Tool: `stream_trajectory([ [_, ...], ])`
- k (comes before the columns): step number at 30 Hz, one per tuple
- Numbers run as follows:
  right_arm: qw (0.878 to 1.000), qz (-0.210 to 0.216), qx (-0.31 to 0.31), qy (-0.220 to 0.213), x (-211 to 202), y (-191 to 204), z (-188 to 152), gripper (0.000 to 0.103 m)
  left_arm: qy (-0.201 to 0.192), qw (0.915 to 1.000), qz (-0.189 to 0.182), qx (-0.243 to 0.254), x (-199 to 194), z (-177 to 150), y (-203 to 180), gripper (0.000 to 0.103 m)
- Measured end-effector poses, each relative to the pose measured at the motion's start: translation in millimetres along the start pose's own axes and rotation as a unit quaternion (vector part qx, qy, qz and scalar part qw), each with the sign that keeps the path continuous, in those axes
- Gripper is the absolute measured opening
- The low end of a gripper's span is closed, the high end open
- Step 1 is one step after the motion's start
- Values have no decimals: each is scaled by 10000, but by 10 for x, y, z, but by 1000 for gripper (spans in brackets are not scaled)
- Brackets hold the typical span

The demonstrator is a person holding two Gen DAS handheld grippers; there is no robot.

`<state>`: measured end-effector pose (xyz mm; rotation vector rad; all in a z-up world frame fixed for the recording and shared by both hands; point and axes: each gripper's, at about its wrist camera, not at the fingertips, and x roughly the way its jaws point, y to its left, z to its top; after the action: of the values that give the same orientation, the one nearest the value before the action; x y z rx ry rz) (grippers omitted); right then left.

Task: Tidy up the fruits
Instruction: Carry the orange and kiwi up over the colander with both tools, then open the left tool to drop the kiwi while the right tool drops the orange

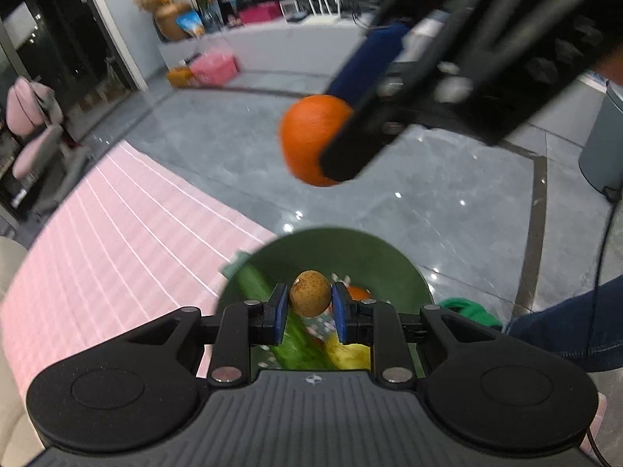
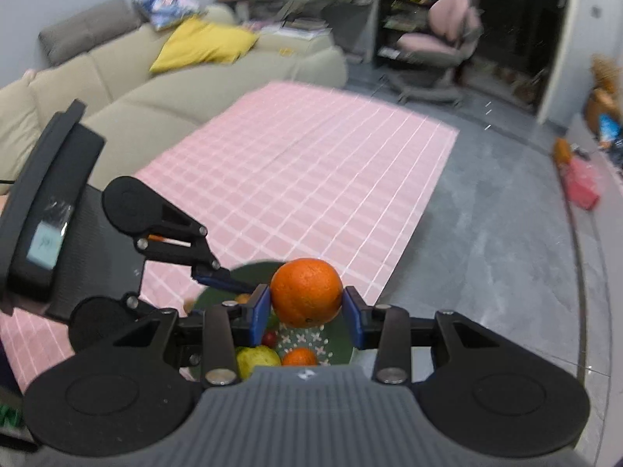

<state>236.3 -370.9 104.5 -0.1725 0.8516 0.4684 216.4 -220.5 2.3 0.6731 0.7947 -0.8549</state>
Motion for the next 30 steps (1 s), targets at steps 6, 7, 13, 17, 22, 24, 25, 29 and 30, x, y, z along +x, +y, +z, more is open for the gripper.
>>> stream_trajectory([
  [6, 9919, 604, -935, 608, 665, -127, -83, 37, 206, 9995, -210, -135, 429, -23, -77, 27],
  [7, 9898, 673, -1058, 678, 759, -136, -111, 37, 229, 9994, -218, -156, 485, -13, -94, 27],
  [13, 9830, 829, -1234, 1082, 1284, -266, -171, 37, 398, 9985, -316, -194, 775, 47, -131, 27],
  [17, 9800, 987, -1278, 1159, 1464, -278, -198, 29, 502, 9980, -319, -232, 857, 40, -111, 27],
  [22, 9766, 1070, -1449, 1177, 1583, -295, -147, 28, 583, 9974, -307, -280, 903, 6, -83, 27],
  [24, 9769, 1019, -1447, 1198, 1618, -317, -133, 28, 619, 9971, -304, -329, 905, -13, -102, 27],
  [25, 9771, 1011, -1438, 1196, 1635, -328, -128, 28, 631, 9969, -319, -348, 908, -18, -95, 29],
  [29, 9773, 1027, -1432, 1178, 1631, -335, -122, 28, 653, 9968, -294, -348, 928, 36, -60, 35],
  [30, 9771, 1023, -1444, 1180, 1625, -331, -124, 28, 645, 9970, -295, -317, 927, 40, -69, 37],
])
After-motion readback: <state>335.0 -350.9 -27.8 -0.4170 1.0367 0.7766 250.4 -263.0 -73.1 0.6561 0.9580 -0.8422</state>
